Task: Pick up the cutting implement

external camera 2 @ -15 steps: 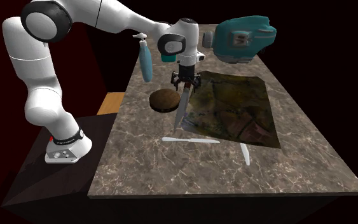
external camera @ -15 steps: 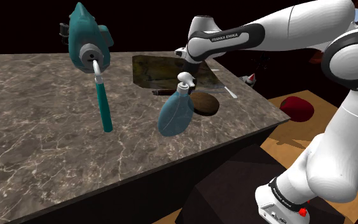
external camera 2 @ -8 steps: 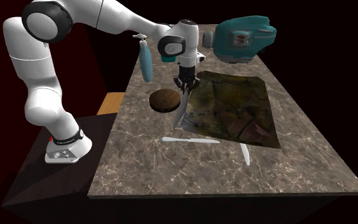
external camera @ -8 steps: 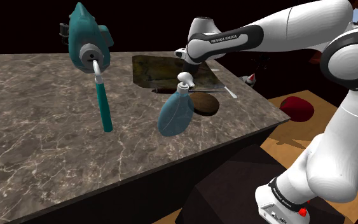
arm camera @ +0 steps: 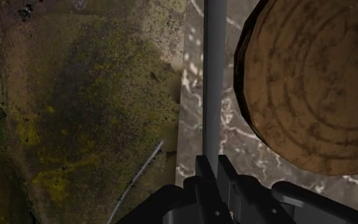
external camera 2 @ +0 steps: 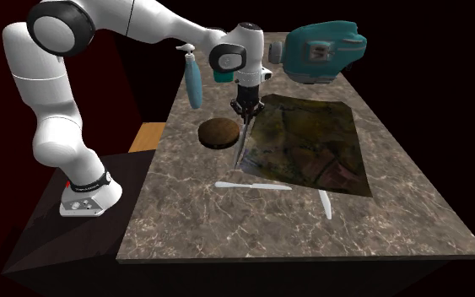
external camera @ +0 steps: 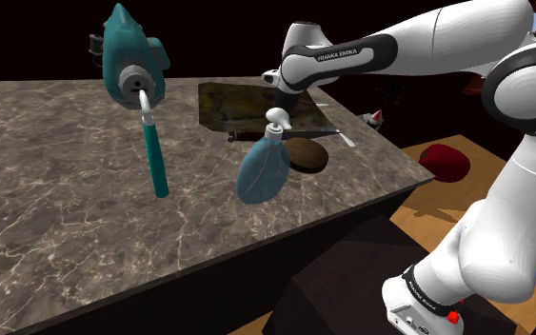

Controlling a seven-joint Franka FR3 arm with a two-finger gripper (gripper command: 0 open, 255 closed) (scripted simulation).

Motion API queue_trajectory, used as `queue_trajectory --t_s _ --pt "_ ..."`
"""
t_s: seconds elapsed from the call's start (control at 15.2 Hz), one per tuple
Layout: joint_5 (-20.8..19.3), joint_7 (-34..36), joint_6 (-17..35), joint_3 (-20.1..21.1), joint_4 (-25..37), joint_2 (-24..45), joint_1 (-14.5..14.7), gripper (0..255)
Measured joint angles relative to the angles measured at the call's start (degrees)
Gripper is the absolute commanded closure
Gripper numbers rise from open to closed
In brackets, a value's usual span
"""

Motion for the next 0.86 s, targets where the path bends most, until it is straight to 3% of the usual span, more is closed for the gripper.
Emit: queue_trajectory --t_s 0.86 --pt "-0.5 0.5 -9.2 -0.1 6.5 -2.4 0.1 255"
